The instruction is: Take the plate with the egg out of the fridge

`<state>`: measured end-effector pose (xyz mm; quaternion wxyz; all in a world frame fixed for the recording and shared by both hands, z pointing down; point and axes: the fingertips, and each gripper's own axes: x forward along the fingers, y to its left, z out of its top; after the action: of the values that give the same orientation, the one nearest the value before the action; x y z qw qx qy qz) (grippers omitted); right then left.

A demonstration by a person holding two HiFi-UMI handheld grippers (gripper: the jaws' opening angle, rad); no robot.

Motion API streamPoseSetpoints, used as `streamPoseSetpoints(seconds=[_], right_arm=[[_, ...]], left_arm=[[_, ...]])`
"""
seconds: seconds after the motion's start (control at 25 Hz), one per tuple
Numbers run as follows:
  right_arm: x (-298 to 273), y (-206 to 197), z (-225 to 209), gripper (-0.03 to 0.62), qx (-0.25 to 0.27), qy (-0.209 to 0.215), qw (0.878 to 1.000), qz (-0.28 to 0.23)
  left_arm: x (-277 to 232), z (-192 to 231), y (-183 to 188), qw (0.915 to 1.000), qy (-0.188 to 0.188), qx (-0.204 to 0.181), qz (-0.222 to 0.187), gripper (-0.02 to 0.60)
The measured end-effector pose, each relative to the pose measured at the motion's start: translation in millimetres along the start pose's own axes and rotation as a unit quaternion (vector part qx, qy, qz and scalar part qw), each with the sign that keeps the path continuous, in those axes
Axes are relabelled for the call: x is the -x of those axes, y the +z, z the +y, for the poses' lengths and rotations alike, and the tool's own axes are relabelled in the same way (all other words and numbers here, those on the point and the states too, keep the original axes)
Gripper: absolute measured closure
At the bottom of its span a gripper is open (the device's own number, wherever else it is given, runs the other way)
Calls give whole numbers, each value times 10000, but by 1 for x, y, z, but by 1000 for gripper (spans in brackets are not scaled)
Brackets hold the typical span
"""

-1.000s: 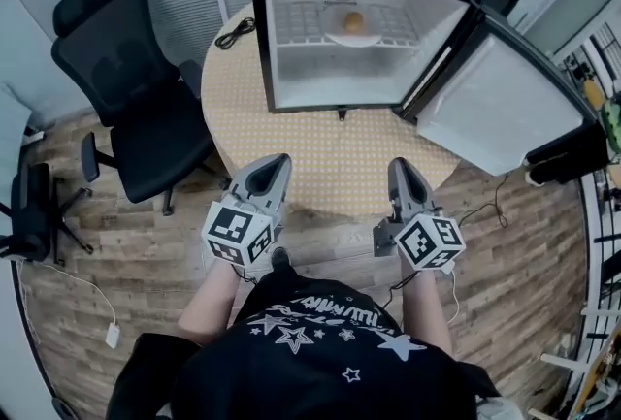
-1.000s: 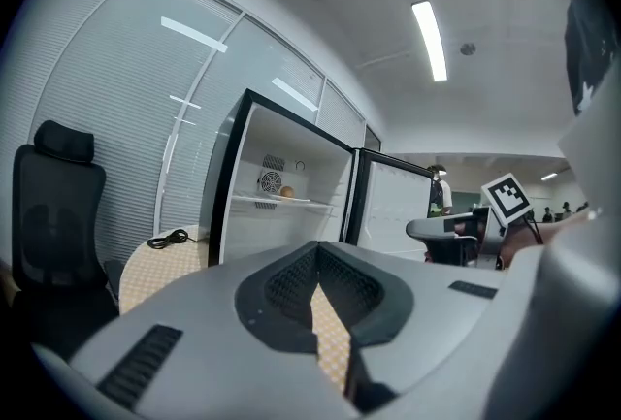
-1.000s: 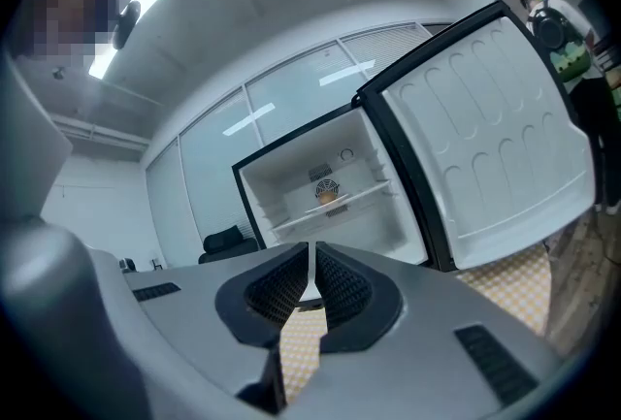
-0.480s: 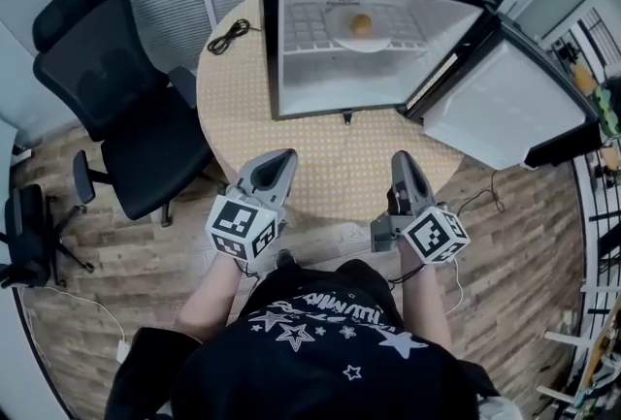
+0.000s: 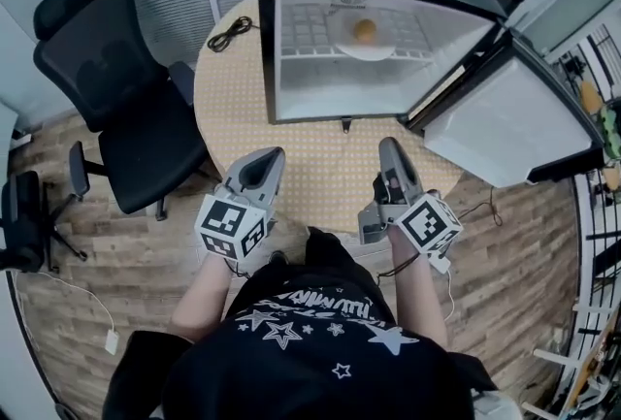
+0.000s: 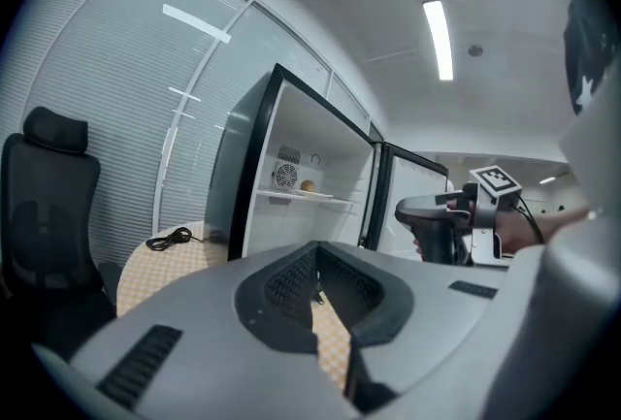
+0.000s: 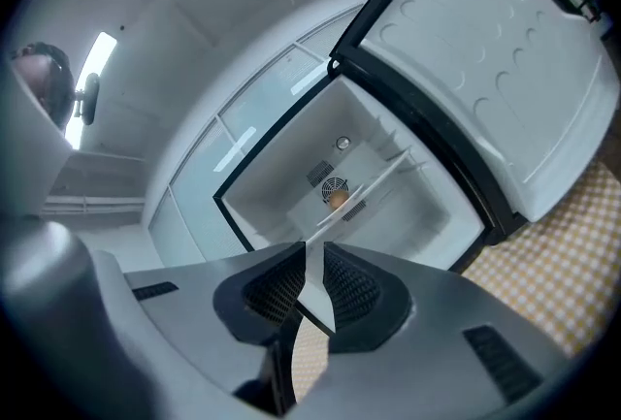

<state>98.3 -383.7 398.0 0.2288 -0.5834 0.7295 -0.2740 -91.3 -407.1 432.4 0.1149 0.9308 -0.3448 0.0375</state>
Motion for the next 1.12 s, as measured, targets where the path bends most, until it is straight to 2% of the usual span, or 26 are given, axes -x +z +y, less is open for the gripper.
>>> streamPoseSetpoints(seconds=[0.24,0.36,0.48,0.56,0.92,1.12], right_arm=[[-50,14,-2,484,-313,554,9978,166],[-72,22,-10,452,-922,771,9927,130],[-91,30,-22,410,-1878,903,9780,9],[-103,35,-28,393,-2328,998,9674,-23],[-146,47,-39,372,-3451,1159,9314,-32],[-165,44,-46,372,-3769,1159,9190,48]], left_arm=[[-19,9,17,9994,332,-94,-74,575],[-32,15,25,9988,468,-84,-131,574],[-47,16,25,9986,512,-120,-64,575],[-56,17,23,9984,552,-154,19,575],[-89,24,23,9976,683,-90,44,575],[-99,25,20,9973,729,-67,101,574]])
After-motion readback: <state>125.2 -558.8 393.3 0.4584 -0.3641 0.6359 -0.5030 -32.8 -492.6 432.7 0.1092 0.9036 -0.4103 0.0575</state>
